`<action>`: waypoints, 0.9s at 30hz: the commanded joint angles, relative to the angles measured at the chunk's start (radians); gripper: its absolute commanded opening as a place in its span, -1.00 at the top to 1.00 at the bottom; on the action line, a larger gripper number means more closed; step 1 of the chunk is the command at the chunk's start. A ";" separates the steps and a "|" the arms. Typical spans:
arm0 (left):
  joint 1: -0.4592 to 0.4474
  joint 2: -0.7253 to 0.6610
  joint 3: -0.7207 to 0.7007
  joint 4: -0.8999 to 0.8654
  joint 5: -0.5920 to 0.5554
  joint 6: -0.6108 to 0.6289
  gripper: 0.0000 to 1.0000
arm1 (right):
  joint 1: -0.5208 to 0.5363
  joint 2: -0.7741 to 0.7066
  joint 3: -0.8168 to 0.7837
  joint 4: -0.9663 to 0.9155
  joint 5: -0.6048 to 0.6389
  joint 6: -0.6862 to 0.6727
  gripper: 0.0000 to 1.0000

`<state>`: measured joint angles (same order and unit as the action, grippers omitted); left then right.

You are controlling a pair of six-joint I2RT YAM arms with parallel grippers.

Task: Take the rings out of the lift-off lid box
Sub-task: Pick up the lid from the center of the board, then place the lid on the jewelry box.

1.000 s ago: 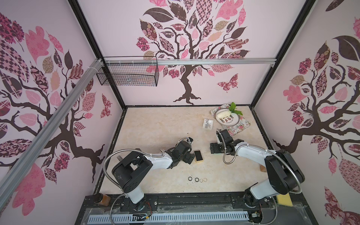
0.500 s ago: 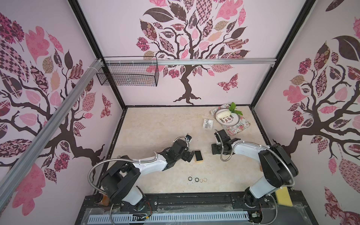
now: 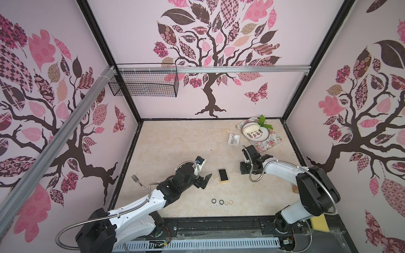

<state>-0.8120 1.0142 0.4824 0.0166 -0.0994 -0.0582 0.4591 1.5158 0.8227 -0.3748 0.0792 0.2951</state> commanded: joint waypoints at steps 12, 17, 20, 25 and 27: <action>0.004 0.052 -0.030 0.022 0.042 0.023 -0.97 | 0.308 -0.107 0.056 -0.077 -0.006 0.235 0.02; 0.004 0.055 -0.033 0.027 0.045 0.019 -0.96 | 0.336 -0.041 0.076 -0.034 -0.001 0.264 0.05; 0.004 0.049 -0.043 0.044 0.050 0.008 -0.97 | 0.344 -0.020 0.064 0.006 0.000 0.288 0.08; 0.004 0.059 -0.053 0.063 0.056 0.002 -0.97 | 0.359 0.025 0.077 0.033 0.008 0.310 0.09; 0.004 0.060 -0.053 0.066 0.058 0.004 -0.97 | 0.366 0.039 0.082 0.042 0.015 0.317 0.09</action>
<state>-0.8120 1.0725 0.4553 0.0433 -0.0544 -0.0540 0.8112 1.5276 0.8661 -0.3511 0.0635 0.5564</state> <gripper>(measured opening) 0.983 0.484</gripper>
